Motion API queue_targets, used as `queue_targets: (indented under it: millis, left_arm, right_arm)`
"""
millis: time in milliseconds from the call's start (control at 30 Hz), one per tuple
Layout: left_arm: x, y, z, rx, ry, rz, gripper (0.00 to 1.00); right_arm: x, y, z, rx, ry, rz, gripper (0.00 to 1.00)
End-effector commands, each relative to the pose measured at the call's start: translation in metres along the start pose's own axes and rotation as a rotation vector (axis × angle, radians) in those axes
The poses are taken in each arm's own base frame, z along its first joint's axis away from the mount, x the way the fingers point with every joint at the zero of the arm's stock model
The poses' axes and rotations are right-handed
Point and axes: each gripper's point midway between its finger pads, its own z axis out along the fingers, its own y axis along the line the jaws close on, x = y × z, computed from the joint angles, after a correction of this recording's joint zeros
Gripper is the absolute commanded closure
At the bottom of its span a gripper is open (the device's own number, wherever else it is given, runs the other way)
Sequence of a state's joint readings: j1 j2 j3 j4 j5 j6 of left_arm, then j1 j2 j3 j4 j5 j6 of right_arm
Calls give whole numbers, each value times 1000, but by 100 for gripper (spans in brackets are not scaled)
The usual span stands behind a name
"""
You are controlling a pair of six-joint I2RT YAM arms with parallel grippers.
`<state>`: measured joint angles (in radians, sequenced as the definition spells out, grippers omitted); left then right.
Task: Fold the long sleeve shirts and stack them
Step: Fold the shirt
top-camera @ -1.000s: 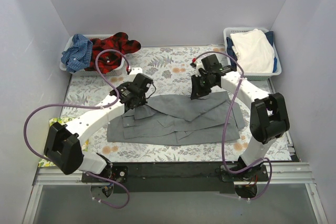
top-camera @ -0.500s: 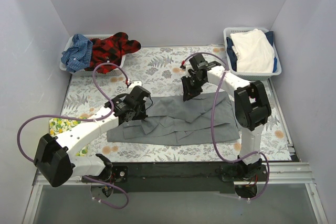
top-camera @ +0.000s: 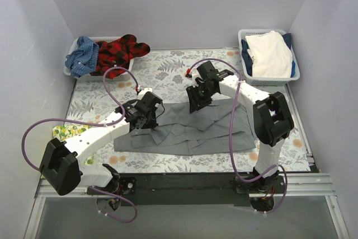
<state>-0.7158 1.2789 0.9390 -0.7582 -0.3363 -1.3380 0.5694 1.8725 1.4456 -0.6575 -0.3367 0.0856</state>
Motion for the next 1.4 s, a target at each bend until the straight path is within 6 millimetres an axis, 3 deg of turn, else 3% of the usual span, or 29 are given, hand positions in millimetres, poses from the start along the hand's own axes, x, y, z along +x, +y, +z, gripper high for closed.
queue_targets:
  millis: [0,167,333,433,467,500,667,767,833,900,1000,1033,1100,1233,1367]
  left_arm:
    - [-17,-3,-7,-9,-48,-8,87]
    - [-20,-2,-8,-22,-59,-10,86]
    - [-28,2,-9,-55,-84,-18,86]
    - [-38,7,-12,-107,-109,-29,86]
    - [-38,12,-12,-137,-108,-31,86]
    - [-43,14,-13,-162,-122,-39,86]
    - [-82,23,-29,-266,-244,-66,91]
    - [-92,22,-36,-267,-273,-95,92]
    - [-87,20,-37,-241,-258,-115,92]
    - [-58,23,-27,-224,-176,-113,85]
    - [-19,33,-21,-222,-71,-169,57]
    - [-10,37,-23,-227,-49,-201,49]
    - [-4,40,-24,-237,-34,-221,33]
    - [-10,38,-29,-245,-35,-239,26]
    - [-2,27,-17,-224,24,-213,25]
  right_arm:
    - [-3,-6,7,45,2,-29,50]
    - [-3,-4,14,37,23,-46,50]
    - [12,2,25,7,82,-48,53]
    - [18,4,22,7,88,-44,77]
    - [20,3,20,18,88,-34,95]
    - [18,1,12,44,71,-36,99]
    - [25,3,-14,91,45,-44,99]
    - [41,8,-31,86,73,-53,99]
    - [57,12,-37,64,91,-53,99]
    - [73,17,-44,46,115,-41,99]
    - [110,19,-47,18,205,-3,99]
    - [126,17,-45,12,245,7,99]
    - [139,17,-47,11,258,14,99]
    - [166,14,-48,23,314,50,99]
    - [175,10,-49,47,325,65,99]
